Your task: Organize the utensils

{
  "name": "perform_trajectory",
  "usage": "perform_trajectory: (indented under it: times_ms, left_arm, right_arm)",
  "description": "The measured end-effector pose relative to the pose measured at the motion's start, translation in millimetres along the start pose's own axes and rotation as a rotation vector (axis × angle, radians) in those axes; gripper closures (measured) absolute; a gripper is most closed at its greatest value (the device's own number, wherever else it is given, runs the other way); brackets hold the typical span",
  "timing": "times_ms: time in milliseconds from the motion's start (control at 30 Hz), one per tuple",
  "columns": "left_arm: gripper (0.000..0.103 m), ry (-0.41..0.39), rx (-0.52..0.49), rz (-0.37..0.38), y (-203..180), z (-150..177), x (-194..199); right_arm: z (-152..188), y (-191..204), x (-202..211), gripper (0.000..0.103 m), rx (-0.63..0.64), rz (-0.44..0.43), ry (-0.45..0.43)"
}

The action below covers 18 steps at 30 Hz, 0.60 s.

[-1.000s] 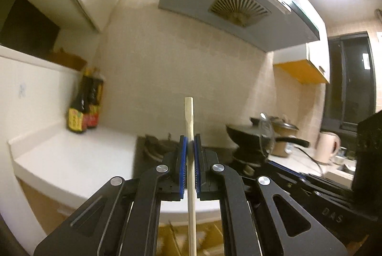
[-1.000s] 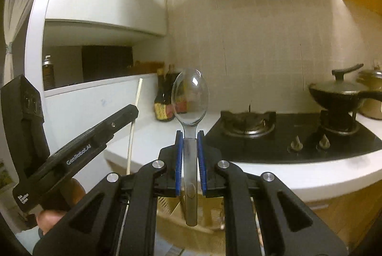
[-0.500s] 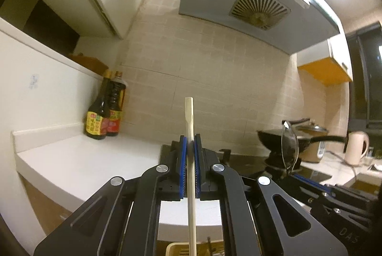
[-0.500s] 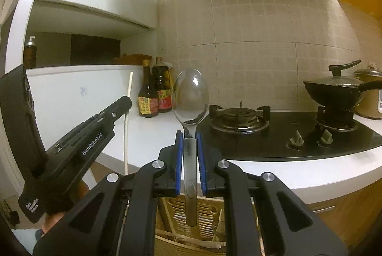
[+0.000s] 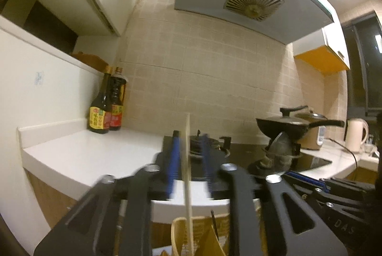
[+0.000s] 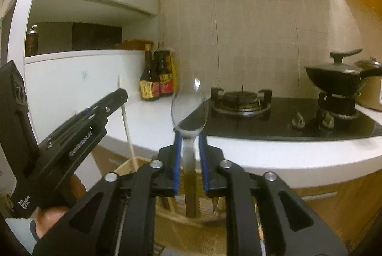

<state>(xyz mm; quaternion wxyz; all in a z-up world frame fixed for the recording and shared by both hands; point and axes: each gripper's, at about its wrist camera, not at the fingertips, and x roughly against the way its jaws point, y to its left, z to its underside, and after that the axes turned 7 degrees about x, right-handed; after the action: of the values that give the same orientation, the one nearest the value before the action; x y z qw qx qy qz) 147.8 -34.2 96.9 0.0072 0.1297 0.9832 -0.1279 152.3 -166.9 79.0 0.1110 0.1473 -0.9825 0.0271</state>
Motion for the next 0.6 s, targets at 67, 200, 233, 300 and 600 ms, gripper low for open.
perform_trajectory:
  times_ms: [67, 200, 233, 300, 600]
  left_arm:
    - [0.072, 0.006, -0.007, 0.003, 1.7, -0.1, 9.6]
    - [0.07, 0.035, 0.006, 0.014, 6.3, -4.1, 27.0]
    - [0.067, 0.044, 0.011, 0.019, 7.6, -5.6, 31.2]
    - [0.059, 0.075, 0.02, 0.034, 10.6, -9.3, 42.6]
    - [0.029, 0.224, 0.047, 0.057, 10.1, 2.6, 100.2]
  right_arm:
    - [2.8, -1.5, 7.3, 0.064, -0.012, -0.016, 0.013]
    - [5.8, 2.1, 27.6, 0.061, -0.018, -0.024, 0.025]
    - [7.0, 3.6, 34.3, 0.061, -0.018, -0.029, 0.032]
    - [9.3, 7.6, 47.9, 0.061, -0.007, -0.034, 0.042]
    - [38.9, 22.3, 100.9, 0.061, 0.009, -0.022, 0.107]
